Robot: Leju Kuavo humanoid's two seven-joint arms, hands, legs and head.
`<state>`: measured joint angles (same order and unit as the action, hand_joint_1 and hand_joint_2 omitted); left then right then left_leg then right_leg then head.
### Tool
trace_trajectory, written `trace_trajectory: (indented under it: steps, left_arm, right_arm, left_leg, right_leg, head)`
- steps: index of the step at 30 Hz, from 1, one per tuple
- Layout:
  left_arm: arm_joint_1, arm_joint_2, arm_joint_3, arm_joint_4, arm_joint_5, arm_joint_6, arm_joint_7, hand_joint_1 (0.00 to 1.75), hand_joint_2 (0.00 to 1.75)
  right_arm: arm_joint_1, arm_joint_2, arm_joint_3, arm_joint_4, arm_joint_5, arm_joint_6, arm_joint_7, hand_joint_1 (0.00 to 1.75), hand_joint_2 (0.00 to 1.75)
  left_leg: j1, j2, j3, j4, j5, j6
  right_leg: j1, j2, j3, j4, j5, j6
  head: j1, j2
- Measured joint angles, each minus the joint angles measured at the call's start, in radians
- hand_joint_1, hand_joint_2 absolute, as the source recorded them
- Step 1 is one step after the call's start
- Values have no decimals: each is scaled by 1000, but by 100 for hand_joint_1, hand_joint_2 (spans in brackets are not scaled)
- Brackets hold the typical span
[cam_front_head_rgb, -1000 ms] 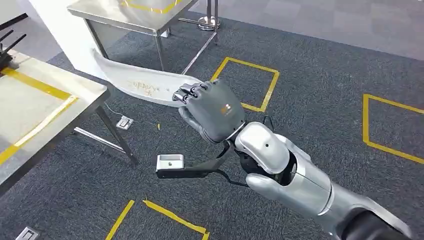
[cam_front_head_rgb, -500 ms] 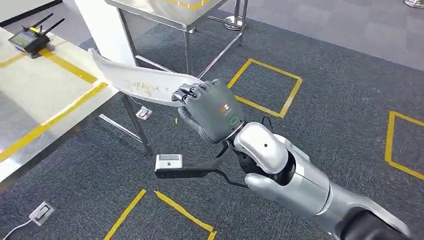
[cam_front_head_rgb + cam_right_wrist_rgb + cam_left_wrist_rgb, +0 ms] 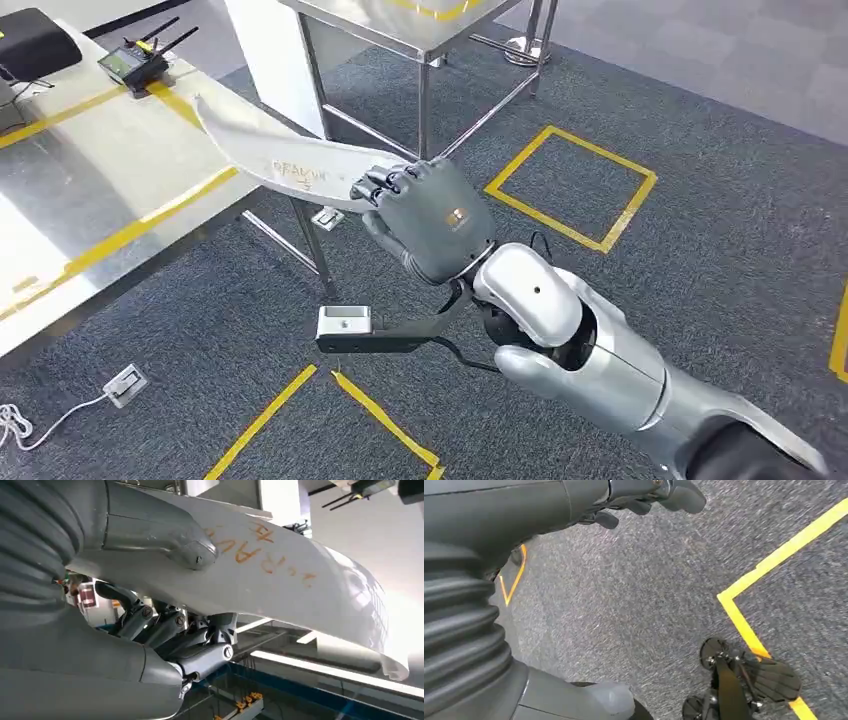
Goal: Take the parts from the cabinet and place them on the table.
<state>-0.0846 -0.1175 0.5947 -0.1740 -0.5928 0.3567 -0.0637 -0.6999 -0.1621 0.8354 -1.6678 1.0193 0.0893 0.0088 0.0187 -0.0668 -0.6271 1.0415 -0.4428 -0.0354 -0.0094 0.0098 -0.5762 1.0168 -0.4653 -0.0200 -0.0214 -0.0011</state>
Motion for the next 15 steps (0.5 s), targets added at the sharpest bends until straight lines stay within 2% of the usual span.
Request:
trace_trajectory:
  steps: [1, 2, 3, 4, 5, 6, 7, 8, 9, 10, 11, 14, 15]
  left_arm:
    - [-1, 0, 0, 0, 0, 0, 0, 0, 175]
    - [-3, 0, 0, 0, 0, 0, 0, 0, 175]
    - [-4, 0, 0, 0, 0, 0, 0, 0, 175]
    - [-4, 0, 0, 0, 0, 0, 0, 0, 175]
    - [-2, 0, 0, 0, 0, 0, 1, 0, 175]
    - [-1, 0, 0, 0, 0, 0, 1, 0, 175]
    - [-1, 0, 0, 0, 0, 0, 1, 0, 175]
    - [-2, 2, 0, 0, 0, 0, 0, 0, 175]
    - [-3, 2, 0, 0, 0, 0, 0, 0, 175]
    - [-6, 2, 0, 0, 0, 0, 1, 0, 175]
    - [-7, 2, 0, 0, 0, 0, 1, 0, 175]
    - [-3, 2, 0, 0, 0, 0, 2, 0, 175]
    - [-2, 2, 0, 0, 0, 0, 2, 0, 175]
  right_arm:
    - [-1, 0, 0, 0, 0, -1, -1, 175, 175]
    - [0, 0, 0, 0, 0, -1, -1, 175, 175]
    - [2, 0, 0, 0, 0, 0, -1, 175, 175]
    - [2, -1, 0, 0, 0, 0, -2, 175, 175]
    - [3, -1, 0, 0, 0, 0, -2, 175, 175]
    - [3, -1, 0, 0, 0, 0, -2, 175, 175]
    - [3, -1, 0, 0, 0, 0, -2, 175, 175]
    - [2, -1, 0, 0, 0, 0, -2, 175, 175]
    - [2, -1, 0, 0, 0, 0, -2, 175, 175]
    - [2, -1, 0, 0, 0, 0, -2, 175, 175]
    - [1, -1, 0, 0, 0, 0, -2, 175, 175]
    - [0, 0, 0, 0, 0, 0, -1, 175, 175]
    - [0, 0, -1, 0, 0, 0, 0, 175, 175]
  left_leg:
    - [-3, 29, -19, 41, -28, -1]
    - [-3, 44, -51, 114, -69, -4]
    - [-2, 52, -87, 191, -104, -6]
    - [-2, 55, -118, 257, -127, -9]
    - [-2, 56, -131, 286, -127, -11]
    - [-2, 58, -117, 263, -104, -11]
    - [-2, 63, -85, 203, -68, -10]
    - [-2, 73, -36, 111, -26, -9]
    - [-3, 98, 11, 27, 3, -5]
    - [-16, 123, 24, 1, -20, 4]
    - [-9, 107, 21, -1, -11, 18]
    - [-13, 85, 17, -3, -9, 35]
    - [-5, 78, 20, -7, -4, 41]
  right_leg:
    - [0, -5, 0, 0, 0, -8]
    - [2, -14, -1, 0, 0, -10]
    - [3, -24, -1, 0, -1, -11]
    - [5, -33, -2, 1, -2, -13]
    - [5, -43, -2, 2, -3, -14]
    - [5, -51, -2, 3, -4, -13]
    - [5, -60, -2, 5, -5, -11]
    - [5, -68, -1, 8, -7, -9]
    - [5, -75, 0, 12, -11, -4]
    - [14, -80, -3, 17, -16, 3]
    - [15, -83, -5, 19, -16, 8]
    - [15, -105, 1, 15, -18, 22]
    - [12, -92, -3, 23, -26, 30]
  head:
    - [-7, 0]
    - [-6, 0]
    - [-6, 0]
    - [-6, 0]
    - [-6, 0]
    - [-6, 0]
    - [-6, 0]
    - [-6, 0]
    - [-6, 0]
    - [-7, 0]
    - [-2, 0]
    - [-3, 0]
    - [-2, 0]
